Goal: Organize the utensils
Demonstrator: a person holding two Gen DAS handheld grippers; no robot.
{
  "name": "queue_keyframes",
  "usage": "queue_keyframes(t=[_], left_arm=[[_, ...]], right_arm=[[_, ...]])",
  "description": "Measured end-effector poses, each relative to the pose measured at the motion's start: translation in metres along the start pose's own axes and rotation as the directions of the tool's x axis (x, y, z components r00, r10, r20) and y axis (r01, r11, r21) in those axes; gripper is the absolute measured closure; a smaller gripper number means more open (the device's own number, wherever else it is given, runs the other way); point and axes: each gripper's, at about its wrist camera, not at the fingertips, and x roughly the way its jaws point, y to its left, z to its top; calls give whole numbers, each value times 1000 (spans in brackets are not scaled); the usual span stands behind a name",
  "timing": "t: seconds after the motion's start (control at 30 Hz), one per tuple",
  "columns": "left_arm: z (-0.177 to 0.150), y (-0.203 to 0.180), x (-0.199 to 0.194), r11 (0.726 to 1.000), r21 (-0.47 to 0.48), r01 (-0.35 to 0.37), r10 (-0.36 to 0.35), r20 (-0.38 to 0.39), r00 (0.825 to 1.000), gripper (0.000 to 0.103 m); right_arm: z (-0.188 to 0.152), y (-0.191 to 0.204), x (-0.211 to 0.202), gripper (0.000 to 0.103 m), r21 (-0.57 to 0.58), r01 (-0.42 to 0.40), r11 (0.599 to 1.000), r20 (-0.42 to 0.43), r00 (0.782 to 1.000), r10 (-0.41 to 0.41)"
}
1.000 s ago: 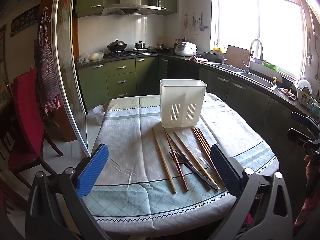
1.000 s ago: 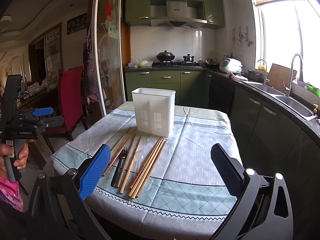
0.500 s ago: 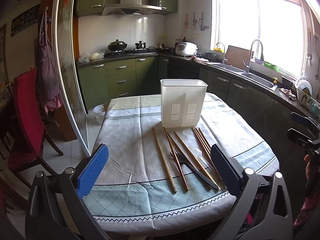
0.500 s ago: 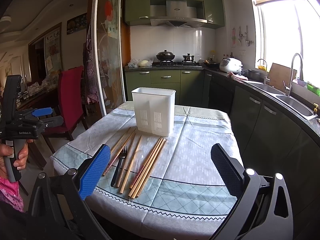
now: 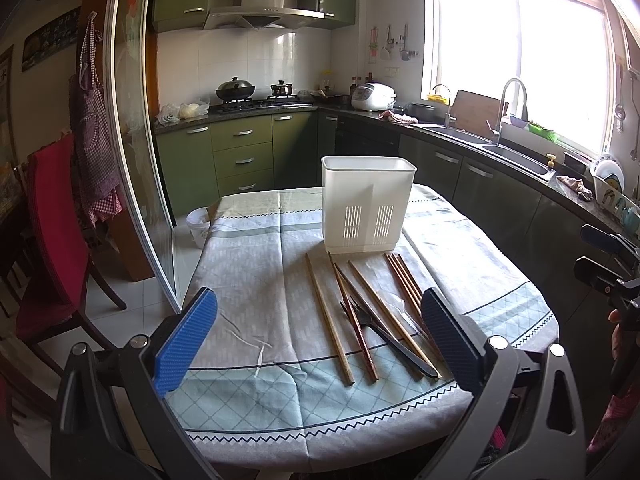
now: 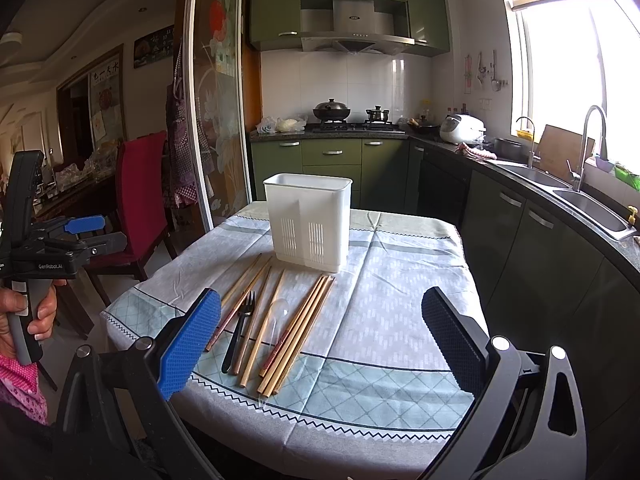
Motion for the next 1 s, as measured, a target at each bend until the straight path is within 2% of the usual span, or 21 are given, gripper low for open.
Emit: queue_keyframes(t=[0.57, 1.0], left_arm=[[1, 0, 1, 1000, 0, 1, -1, -2, 1000, 6], [1, -1, 1, 1000, -2, 0, 0, -6, 1000, 6]], right_arm=[[1, 0, 0, 4, 1, 4, 1000, -4, 1000, -4], [-11, -4, 6, 4, 6, 3, 1000, -12, 1000, -3]])
